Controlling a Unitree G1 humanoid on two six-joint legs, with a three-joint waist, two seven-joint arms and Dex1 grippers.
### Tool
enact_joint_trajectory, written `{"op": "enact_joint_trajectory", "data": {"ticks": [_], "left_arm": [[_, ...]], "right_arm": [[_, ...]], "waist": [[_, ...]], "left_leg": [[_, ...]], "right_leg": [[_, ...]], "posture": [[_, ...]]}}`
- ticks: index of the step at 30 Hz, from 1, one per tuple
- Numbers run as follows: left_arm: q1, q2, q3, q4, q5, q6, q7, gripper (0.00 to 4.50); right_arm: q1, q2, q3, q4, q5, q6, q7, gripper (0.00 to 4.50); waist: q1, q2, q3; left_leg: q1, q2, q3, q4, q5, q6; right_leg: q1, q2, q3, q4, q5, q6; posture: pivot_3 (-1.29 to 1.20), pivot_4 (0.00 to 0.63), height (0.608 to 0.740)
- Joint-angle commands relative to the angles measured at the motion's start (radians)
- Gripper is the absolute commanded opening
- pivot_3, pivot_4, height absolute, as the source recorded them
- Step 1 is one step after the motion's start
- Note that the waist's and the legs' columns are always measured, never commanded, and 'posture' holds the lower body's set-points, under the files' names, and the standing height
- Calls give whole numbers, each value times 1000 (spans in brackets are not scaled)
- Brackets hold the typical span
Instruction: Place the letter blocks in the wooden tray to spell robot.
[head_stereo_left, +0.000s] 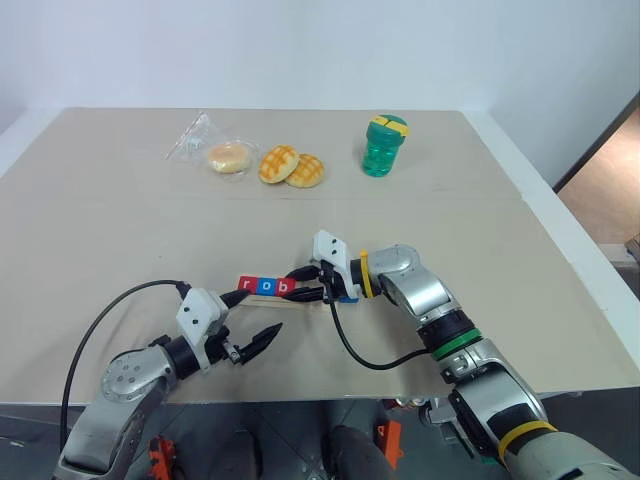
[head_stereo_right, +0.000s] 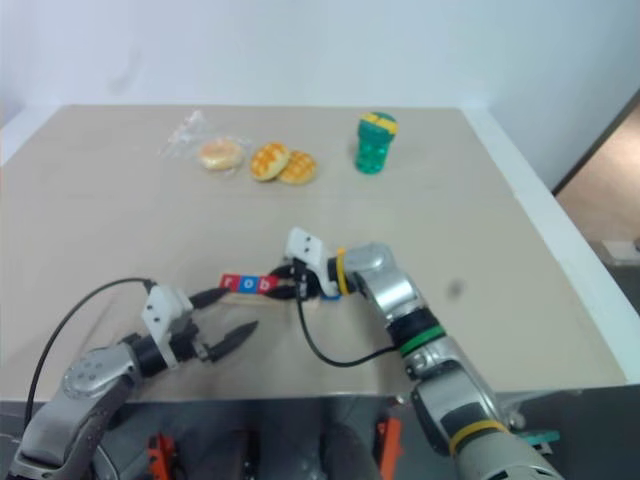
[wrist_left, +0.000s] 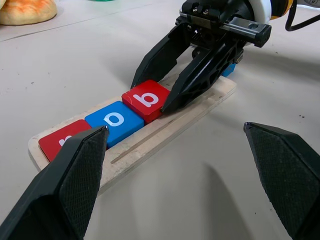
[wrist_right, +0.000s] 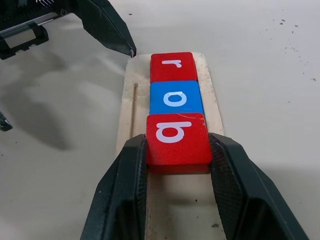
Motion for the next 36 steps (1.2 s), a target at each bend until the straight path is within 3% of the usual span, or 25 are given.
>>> {"op": "enact_joint_trajectory", "data": {"ticks": [1, 16, 17, 18, 19, 20, 24, 31, 36], "left_arm": [[0, 3, 1, -29, -1, -2, 5, 4500], [2, -3, 3, -27, -3, -1, 8, 4500], [2, -6, 3, -27, -4, -2, 10, 4500], [2, -10, 3, -28, -4, -2, 14, 4500], [3, -12, 1, -29, -4, -3, 16, 4500], [3, -14, 0, -30, -3, -3, 18, 4500], [1, -15, -5, -29, 2, -4, 17, 4500], [-4, -7, 9, -27, -4, -20, 7, 4500], [-3, 26, -6, -47, -20, -36, -62, 4500]], "right_arm": [[7, -3, -8, -38, 15, 13, 11, 1715], [7, -8, -35, -98, 28, 70, -21, 1715], [16, -11, -34, -118, 30, 78, -22, 2428], [31, -14, -32, -145, 32, 81, -24, 2428], [44, -18, -29, -165, 30, 80, -27, 3009], [57, -22, -26, -183, 30, 83, -31, 3009], [87, -35, -28, -237, 35, 109, -46, 4478], [103, -32, -163, -379, 141, 244, -156, 4478], [193, -98, -293, -494, 191, 291, -248, 4478]], "waist": [[0, 0, 0], [0, 0, 0], [0, 0, 0], [0, 0, 0], [0, 0, 0], [0, 0, 0], [1, 0, 0], [0, 0, 0], [3, 0, 0]], "left_leg": [[0, 0, 0, 0, 0, 0], [0, 0, 0, 0, 0, 0], [0, 0, 0, 0, 0, 0], [0, 0, 0, 0, 0, 0], [0, 0, 0, 0, 0, 0], [0, 0, -1, 0, 0, 0], [-1, 0, -1, 0, 0, 0], [0, 0, -1, 0, 0, 0], [-1, -1, -2, 0, 0, 0]], "right_leg": [[0, 0, 0, 0, 0, 0], [0, 0, 0, 0, 0, 0], [0, 0, 0, 0, 0, 0], [0, 0, 0, 0, 0, 0], [0, 0, 0, 0, 0, 0], [0, 0, 0, 0, -1, 1], [0, 0, 1, 0, -1, 1], [0, 1, 0, 0, -1, 1], [0, -1, 0, 0, -2, 2]], "posture": [[0, 150, 740], [0, 150, 740], [0, 150, 740], [0, 150, 740], [0, 150, 740], [0, 150, 740], [0, 150, 740], [0, 150, 740], [0, 150, 740]]}}
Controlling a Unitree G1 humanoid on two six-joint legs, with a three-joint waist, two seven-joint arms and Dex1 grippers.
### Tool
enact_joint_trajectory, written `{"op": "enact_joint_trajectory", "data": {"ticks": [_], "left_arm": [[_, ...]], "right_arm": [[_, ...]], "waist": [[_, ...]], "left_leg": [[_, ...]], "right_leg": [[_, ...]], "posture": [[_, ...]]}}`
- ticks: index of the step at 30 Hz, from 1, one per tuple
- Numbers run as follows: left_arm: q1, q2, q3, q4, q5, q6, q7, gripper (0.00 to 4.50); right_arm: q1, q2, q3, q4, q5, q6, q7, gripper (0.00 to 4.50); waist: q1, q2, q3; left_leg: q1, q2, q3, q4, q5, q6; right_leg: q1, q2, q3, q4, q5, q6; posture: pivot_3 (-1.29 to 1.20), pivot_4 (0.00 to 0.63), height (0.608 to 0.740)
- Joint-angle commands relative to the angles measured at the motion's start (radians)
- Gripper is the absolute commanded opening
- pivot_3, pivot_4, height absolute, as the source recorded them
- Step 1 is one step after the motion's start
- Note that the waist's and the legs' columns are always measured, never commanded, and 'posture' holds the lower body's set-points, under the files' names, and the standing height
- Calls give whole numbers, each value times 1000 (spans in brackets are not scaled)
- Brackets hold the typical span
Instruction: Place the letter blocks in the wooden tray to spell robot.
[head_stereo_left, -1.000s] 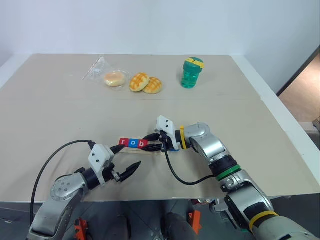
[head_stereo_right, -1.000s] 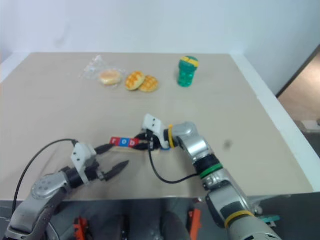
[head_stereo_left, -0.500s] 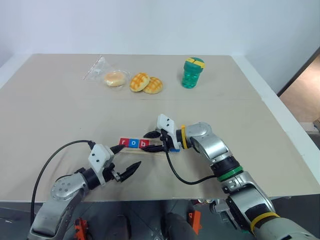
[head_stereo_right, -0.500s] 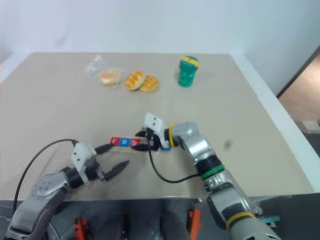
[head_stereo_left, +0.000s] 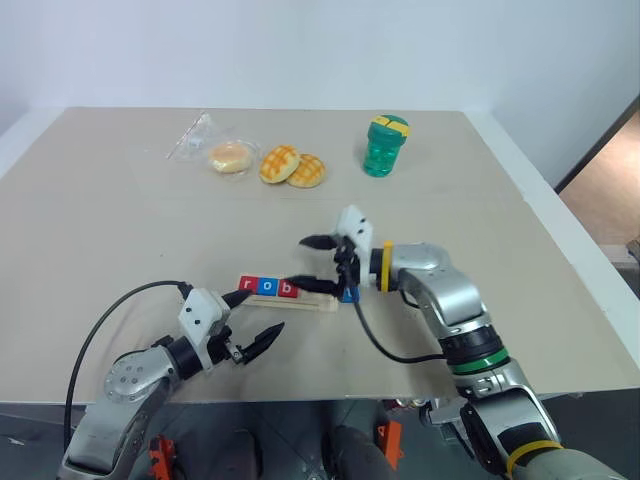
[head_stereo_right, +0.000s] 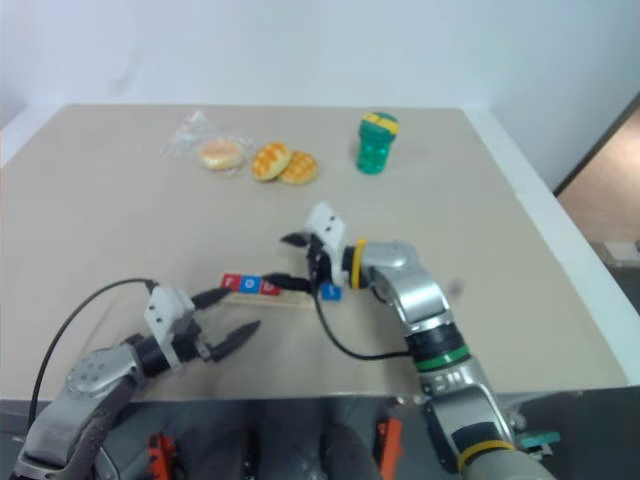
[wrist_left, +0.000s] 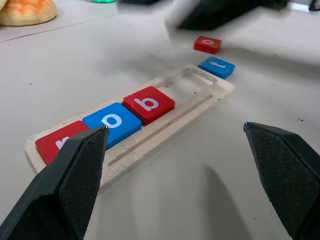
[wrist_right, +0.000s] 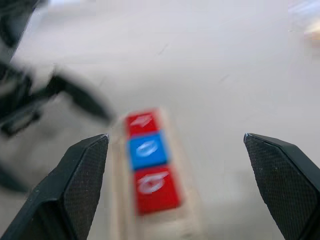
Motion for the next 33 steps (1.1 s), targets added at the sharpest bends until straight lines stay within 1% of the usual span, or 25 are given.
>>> {"op": "enact_joint_trajectory", "data": {"ticks": [1, 4, 6, 9, 11, 14, 16, 20, 24, 29, 33], "left_arm": [[-3, 29, 0, -50, -27, -21, -53, 4500], [-8, 53, -7, -53, -37, -21, -98, 4500], [-18, 65, -14, -51, -46, -16, -122, 4500], [-64, 75, -26, -30, -38, -5, -141, 4500], [-89, 73, -28, -17, -20, -11, -138, 4500], [-103, 65, -22, -12, -10, -13, -126, 4500], [-104, 57, -13, -10, 2, -23, -105, 4500], [-100, 27, -4, -15, 7, -24, -60, 4500], [-83, 13, -7, -27, 4, -21, -43, 4500], [-82, 14, -19, -43, -2, -7, -43, 4500], [-90, 16, -23, -45, -2, 2, -45, 4500]], "right_arm": [[69, -55, -92, -97, 38, 9, -46, 4478], [148, -122, -122, -142, 63, 5, -28, 4478], [191, -187, -120, -127, 38, -41, -3, 4478], [162, -266, -117, -7, -6, -69, -6, 4478], [141, -275, -128, 38, -17, -68, -45, 4478], [153, -259, -142, 16, 2, -50, -85, 4478], [188, -227, -159, -41, 13, -16, -150, 4478], [268, -124, -195, -206, 10, 84, -347, 4478], [343, -22, -177, -358, -27, 174, -524, 4478], [374, 45, -165, -360, -86, 188, -662, 4478], [387, 71, -158, -337, -103, 194, -705, 4478]], "waist": [[2, 0, 0], [1, 0, 0], [0, 0, 0], [-2, 1, 1], [-3, 1, 1], [-5, 1, 1], [-5, 1, 1], [-2, 1, 1], [-3, 2, 1], [-2, 2, 1], [-2, 2, 1]], "left_leg": [[-1, 0, 0, 0, 0, 0], [-1, -1, 1, 0, 0, 0], [-1, -1, 1, 0, -1, 0], [0, -1, 3, 0, -1, 0], [2, -1, 3, 1, 0, 0], [3, 1, 3, 1, 1, 2], [3, 2, 3, 1, 1, 2], [1, 2, 1, -1, 1, 1], [0, 1, 1, -1, 0, 0], [0, 0, 2, 1, 0, 0], [0, -1, 3, 1, 0, -1]], "right_leg": [[0, -1, 0, 0, 0, 0], [-1, -2, 2, 0, -1, 1], [-1, -2, 2, -1, -1, 1], [-1, 0, 2, -1, -2, 4], [0, 1, 2, 0, -2, 5], [0, 3, 3, 0, 0, 4], [0, 5, 4, 0, 0, 4], [-1, 5, 3, 0, -1, 3], [-1, 2, 4, 0, -1, 3], [-1, -1, 4, 0, -3, 7], [-1, 0, 5, 0, -2, 8]], "posture": [[0, 150, 740], [0, 150, 740], [0, 150, 740], [0, 150, 740], [0, 150, 740], [0, 150, 740], [0, 150, 740], [0, 150, 740], [0, 150, 740], [0, 150, 740], [0, 150, 740]]}}
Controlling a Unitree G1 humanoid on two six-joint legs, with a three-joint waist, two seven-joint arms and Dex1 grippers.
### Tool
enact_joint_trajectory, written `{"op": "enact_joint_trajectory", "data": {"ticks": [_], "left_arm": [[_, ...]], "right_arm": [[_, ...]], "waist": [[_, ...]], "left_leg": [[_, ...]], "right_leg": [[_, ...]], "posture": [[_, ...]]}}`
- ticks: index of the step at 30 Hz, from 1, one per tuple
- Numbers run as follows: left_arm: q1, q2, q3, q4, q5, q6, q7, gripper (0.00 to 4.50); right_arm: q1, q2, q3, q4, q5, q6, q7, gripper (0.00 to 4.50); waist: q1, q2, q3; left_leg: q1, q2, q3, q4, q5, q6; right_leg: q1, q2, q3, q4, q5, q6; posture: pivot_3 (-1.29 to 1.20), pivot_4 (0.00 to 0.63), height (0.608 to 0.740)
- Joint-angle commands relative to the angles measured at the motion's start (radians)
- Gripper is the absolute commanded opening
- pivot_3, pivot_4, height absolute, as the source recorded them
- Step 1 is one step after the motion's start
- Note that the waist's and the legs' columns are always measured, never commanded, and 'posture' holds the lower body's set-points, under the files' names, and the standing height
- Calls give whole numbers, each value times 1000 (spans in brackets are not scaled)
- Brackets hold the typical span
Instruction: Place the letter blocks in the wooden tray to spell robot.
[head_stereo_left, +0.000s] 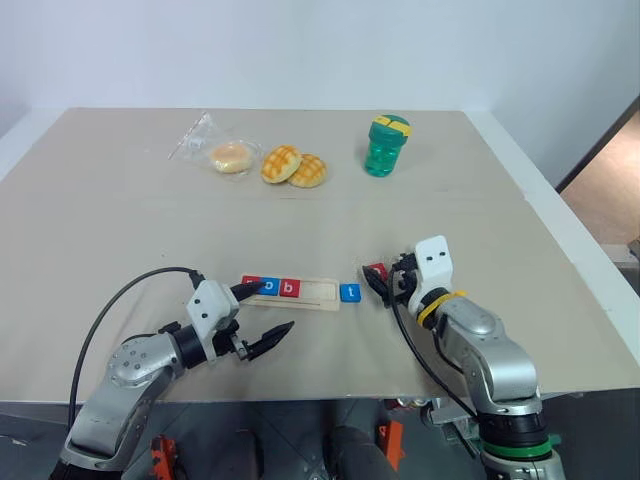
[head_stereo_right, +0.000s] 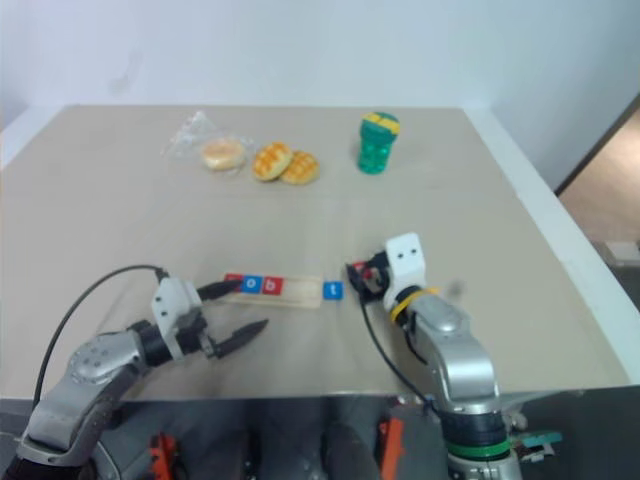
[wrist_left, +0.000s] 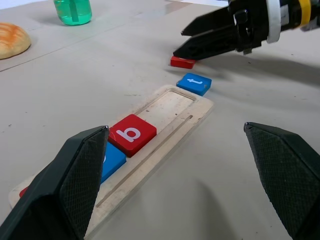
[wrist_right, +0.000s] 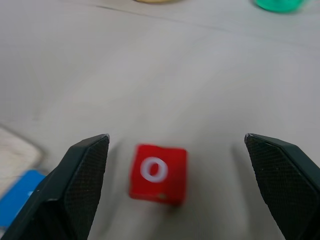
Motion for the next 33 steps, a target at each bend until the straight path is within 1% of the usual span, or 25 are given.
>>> {"op": "enact_joint_trajectory", "data": {"ticks": [1, 7, 8, 10, 12, 13, 14, 16, 20, 25, 29, 33], "left_arm": [[-14, 3, -1, -42, -11, -1, 2, 4500], [-6, 6, -4, -47, -4, 3, 4, 4500], [-5, 6, -4, -49, -4, 5, 5, 4500], [-1, 5, -5, -52, -3, 6, 8, 4500], [3, 3, -6, -53, -1, 8, 11, 4500], [5, 2, -7, -54, 0, 7, 12, 4500], [7, 1, -8, -54, 0, 7, 13, 4500], [11, 1, -12, -55, 2, 6, 13, 4500], [16, 0, -18, -57, 5, 4, 16, 4500], [19, 7, -16, -45, 10, -4, 13, 4500], [23, 12, -14, -40, 15, -17, 11, 4500], [14, 16, -19, -30, 24, -23, 8, 4500]], "right_arm": [[6, 15, -2, -3, -11, -5, -36, 4478], [9, 48, 38, 34, -23, -20, -55, 4478], [8, 49, 42, 38, -24, -22, -53, 3948], [8, 51, 41, 43, -26, -25, -55, 3349], [11, 45, 39, 49, -26, -30, -52, 2579], [12, 42, 38, 50, -29, -33, -53, 2336], [14, 40, 37, 49, -29, -35, -53, 1913], [23, 37, 32, 38, -27, -31, -54, 1253], [89, 25, 32, -41, -25, -3, -56, 1214], [230, 33, 30, -233, -31, 59, -100, 1214], [301, 100, 34, -354, -32, 134, -178, 1214], [313, 164, 52, -412, -28, 198, -228, 1214]], "waist": [[0, 0, 0], [-1, 0, 0], [-1, 0, 0], [-1, 0, 0], [-1, 0, 0], [-1, 0, 0], [-1, 0, 0], [0, 0, -1], [2, 0, -1], [2, 0, -2], [2, 0, -3], [1, 0, -3]], "left_leg": [[0, 0, 0, 0, 0, 0], [1, 1, 0, -1, 0, 0], [1, 1, 0, -1, 0, 0], [1, 1, 0, -1, 0, 0], [1, 1, 0, -1, 0, 0], [1, 1, 0, -1, 0, 0], [1, 0, 0, -1, 0, 0], [1, 0, 0, 0, 0, 0], [1, 0, 0, -1, 0, 0], [0, 1, -2, -1, 0, 0], [1, 1, -2, -1, 0, 0], [2, 2, -2, -1, 0, 0]], "right_leg": [[0, 0, 0, 0, 0, 0], [0, 3, -1, 0, 0, -1], [0, 3, -1, 0, 0, -1], [0, 3, -1, 0, 0, -1], [0, 2, 0, 0, 0, -1], [0, 2, 0, 0, 0, -1], [1, 2, 0, 0, 0, -1], [1, 2, 0, 0, 0, -1], [1, 1, -1, 0, -1, -1], [1, 0, -2, 0, -2, -1], [1, 0, -2, 0, -2, -1], [1, 0, -1, 0, -1, -3]], "posture": [[0, 150, 740], [0, 150, 740], [0, 150, 740], [0, 150, 740], [0, 150, 740], [0, 150, 740], [0, 150, 740], [0, 150, 740], [0, 150, 740], [0, 150, 740], [0, 150, 740], [0, 150, 740]]}}
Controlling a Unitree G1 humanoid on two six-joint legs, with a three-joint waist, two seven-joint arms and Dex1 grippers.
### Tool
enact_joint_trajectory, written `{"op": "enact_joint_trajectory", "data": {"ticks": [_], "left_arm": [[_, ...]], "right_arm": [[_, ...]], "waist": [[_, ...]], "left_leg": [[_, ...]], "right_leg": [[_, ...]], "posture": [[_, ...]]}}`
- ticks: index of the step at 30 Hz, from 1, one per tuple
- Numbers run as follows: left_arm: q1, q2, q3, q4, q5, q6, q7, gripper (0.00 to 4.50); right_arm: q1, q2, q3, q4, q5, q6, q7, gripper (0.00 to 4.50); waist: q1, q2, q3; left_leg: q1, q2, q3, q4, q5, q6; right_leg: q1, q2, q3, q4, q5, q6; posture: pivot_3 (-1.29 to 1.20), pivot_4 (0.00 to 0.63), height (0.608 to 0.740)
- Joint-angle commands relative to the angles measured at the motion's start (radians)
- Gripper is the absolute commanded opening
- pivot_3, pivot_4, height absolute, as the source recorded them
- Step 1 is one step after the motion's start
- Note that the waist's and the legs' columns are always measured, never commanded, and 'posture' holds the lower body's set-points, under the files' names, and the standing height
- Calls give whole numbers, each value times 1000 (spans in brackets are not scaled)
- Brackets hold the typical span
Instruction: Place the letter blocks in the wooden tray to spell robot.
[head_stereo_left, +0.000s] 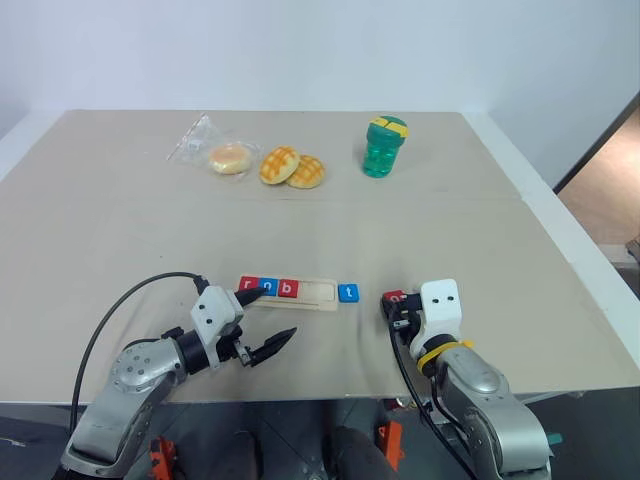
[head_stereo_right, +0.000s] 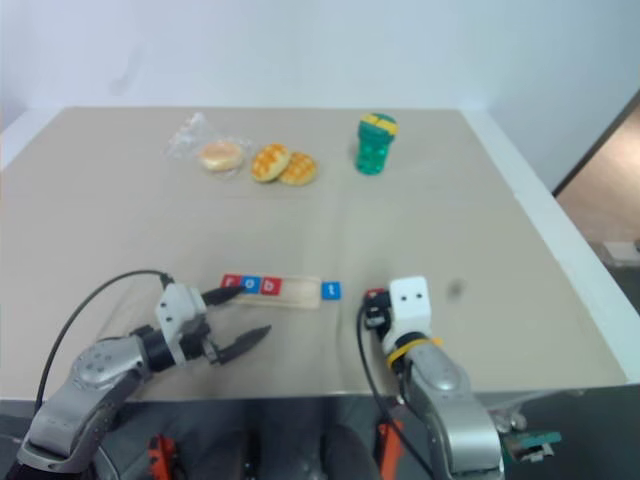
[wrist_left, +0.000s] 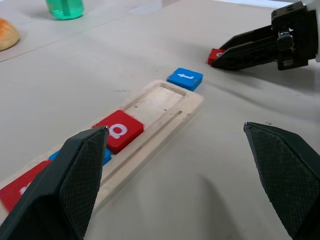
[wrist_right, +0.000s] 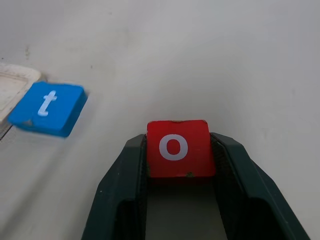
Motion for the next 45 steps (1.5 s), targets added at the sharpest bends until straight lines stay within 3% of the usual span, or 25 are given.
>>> {"op": "enact_joint_trajectory", "data": {"ticks": [1, 2, 4, 10, 11, 13, 17, 20, 26, 34, 40, 41, 45], "left_arm": [[-10, 14, 2, -12, 11, -24, -10, 4500], [-11, 17, 1, -10, 11, -24, -15, 4500], [-15, 23, 2, -6, 11, -24, -23, 4500], [-26, 35, 6, 9, 13, -28, -37, 4500], [-27, 34, 4, 10, 15, -29, -36, 4500], [-31, 31, 1, 13, 19, -30, -36, 4500], [-53, 24, -12, 35, 30, -48, -43, 4500], [-72, 18, -25, 62, 40, -70, -50, 4500], [-88, 8, -47, 85, 50, -93, -55, 4500], [-81, -15, -18, 63, 17, -94, -42, 4500], [-77, 10, -30, -7, -97, -52, -128, 4500], [-72, 29, -37, -15, -105, -47, -159, 4500], [-74, 84, -61, -8, -97, -64, -237, 4500]], "right_arm": [[-2, 52, 4, -68, 13, 63, -42, 1214], [-6, 67, 4, -76, 14, 73, -51, 1214], [-13, 81, 1, -88, 17, 89, -56, 2274], [-49, 99, -69, -165, 55, 173, -48, 4375], [-66, 63, -111, -173, 71, 185, -18, 4451], [-97, -2, -184, -171, 104, 203, 36, 4451], [-202, -313, -289, 56, 212, 60, 364, 4451], [-262, -476, -219, 282, 256, -176, 680, 4451], [-409, -612, -21, 654, 219, -539, 1156, 4451], [-560, -600, 79, 944, 150, -723, 1302, 4451], [-516, -594, 94, 918, 154, -740, 1320, 4451], [-504, -589, 90, 911, 155, -739, 1309, 4215], [-439, -595, 61, 834, 177, -696, 1263, 4215]], "waist": [[0, 0, 0], [0, 0, 0], [0, 0, 0], [0, 0, 0], [0, 0, 0], [0, 0, 0], [0, 1, 1], [-2, 0, 1], [-4, 3, 3], [0, 3, 3], [1, 4, 3], [1, 4, 3], [1, 4, 3]], "left_leg": [[0, 0, 0, 0, 0, 0], [0, 0, 0, 0, 0, 0], [0, 0, 0, 0, 0, 0], [-1, 0, 0, 0, 0, 0], [-1, 0, 0, 0, 0, 0], [-1, -1, 0, 0, 0, 0], [-1, -2, 3, 0, 0, 0], [0, -4, 5, 1, 0, 1], [1, 0, 1, -1, -1, 3], [0, -2, 2, 0, -1, 4], [0, -3, 2, 0, -1, 3], [0, -3, 2, 1, -1, 3], [1, -3, 2, 1, -1, 3]], "right_leg": [[0, 0, 0, 0, 0, -1], [0, 0, 0, 0, 0, -1], [0, 0, 0, 0, 0, -1], [-1, 0, 0, 0, -1, 1], [-1, 0, 0, 0, -1, 1], [-1, -1, 0, 0, -1, 1], [0, -2, 2, -1, 0, 2], [2, -1, 2, -2, -1, 0], [2, 5, 0, -1, 0, -1], [2, 2, 0, -1, 1, -2], [3, 0, 0, -1, 2, -2], [3, 0, 0, -1, 2, -2], [3, 1, 0, -1, 1, -1]], "posture": [[0, 150, 740], [0, 150, 740], [0, 150, 740], [0, 150, 740], [0, 150, 740], [0, 150, 740], [0, 150, 740], [0, 150, 740], [0, 150, 740], [0, 150, 740], [0, 150, 740], [0, 150, 740], [0, 150, 740]]}}
